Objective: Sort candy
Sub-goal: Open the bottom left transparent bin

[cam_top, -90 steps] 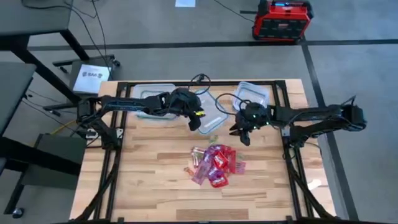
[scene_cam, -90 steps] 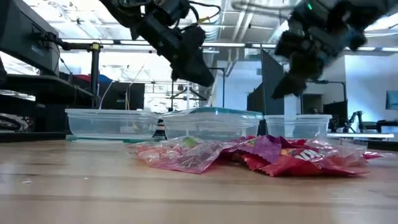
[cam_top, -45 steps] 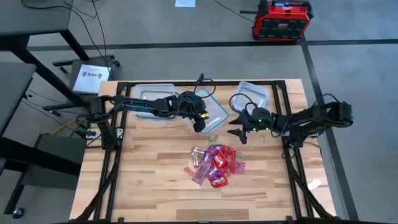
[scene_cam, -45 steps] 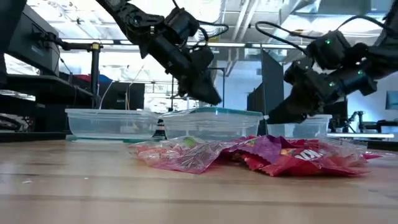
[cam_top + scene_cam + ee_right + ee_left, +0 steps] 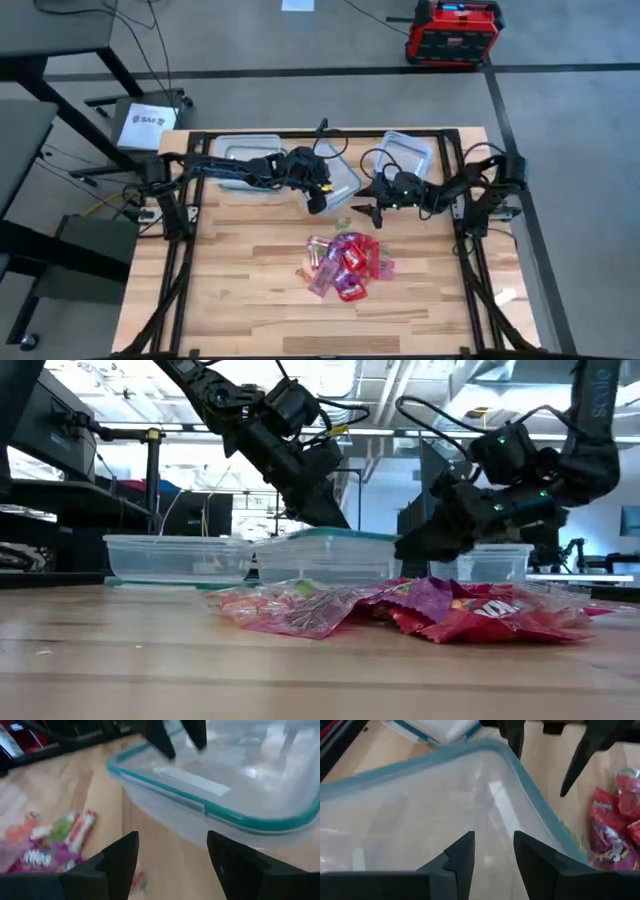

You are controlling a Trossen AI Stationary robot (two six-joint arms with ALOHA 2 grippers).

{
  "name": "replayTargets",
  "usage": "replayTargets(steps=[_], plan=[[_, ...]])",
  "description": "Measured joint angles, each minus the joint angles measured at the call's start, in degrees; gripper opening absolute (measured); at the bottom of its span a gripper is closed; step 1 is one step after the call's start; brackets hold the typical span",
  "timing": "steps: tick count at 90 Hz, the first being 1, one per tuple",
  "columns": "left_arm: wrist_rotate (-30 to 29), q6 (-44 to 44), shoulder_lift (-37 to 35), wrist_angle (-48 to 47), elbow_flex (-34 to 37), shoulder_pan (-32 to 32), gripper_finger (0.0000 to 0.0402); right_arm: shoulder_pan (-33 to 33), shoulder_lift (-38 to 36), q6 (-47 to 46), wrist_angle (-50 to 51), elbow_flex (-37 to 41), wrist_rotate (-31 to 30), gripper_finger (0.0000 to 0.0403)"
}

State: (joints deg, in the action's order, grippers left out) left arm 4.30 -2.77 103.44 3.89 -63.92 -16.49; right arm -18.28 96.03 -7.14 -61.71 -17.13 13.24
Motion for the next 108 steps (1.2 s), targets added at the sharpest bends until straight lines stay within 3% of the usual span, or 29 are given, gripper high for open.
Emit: replayTargets(steps=[8, 30, 55, 67, 82, 94, 108], plan=[[0.1, 0.1, 1.9, 0.5, -0.1, 0.0, 0.0123, 0.2, 0.8, -0.6, 0.7, -0.7, 2.9, 0.0224], [2.1, 2.6, 6.9, 4.0, -0.3, -0.2, 0.0123, 0.8, 4.6, -0.9, -0.7, -2.8, 3.5, 0.0224], [4.2, 4.2, 6.5, 3.8, -0.2, 0.1, 0.0123, 0.8, 6.5, -3.4, -2.2, -4.1, 3.4, 0.0223], [5.2, 4.4, 6.2, 4.0, -0.1, 0.2, 0.0123, 1.6, 4.4, -4.6, 2.8, -2.5, 4.7, 0.0223], [5.4, 4.2, 6.2, 4.1, -0.1, 0.3, 0.0123, 2.1, 1.4, -4.4, 10.1, -1.2, 1.5, 0.0223], [5.1, 4.1, 6.2, 4.1, -0.1, 0.3, 0.0123, 1.5, 2.6, -2.9, 7.5, -2.0, -2.7, 0.0223], [5.1, 4.1, 6.2, 3.9, 0.0, 0.5, 0.0123, 0.9, 4.4, -1.7, 5.2, -3.6, -1.1, 0.0223]])
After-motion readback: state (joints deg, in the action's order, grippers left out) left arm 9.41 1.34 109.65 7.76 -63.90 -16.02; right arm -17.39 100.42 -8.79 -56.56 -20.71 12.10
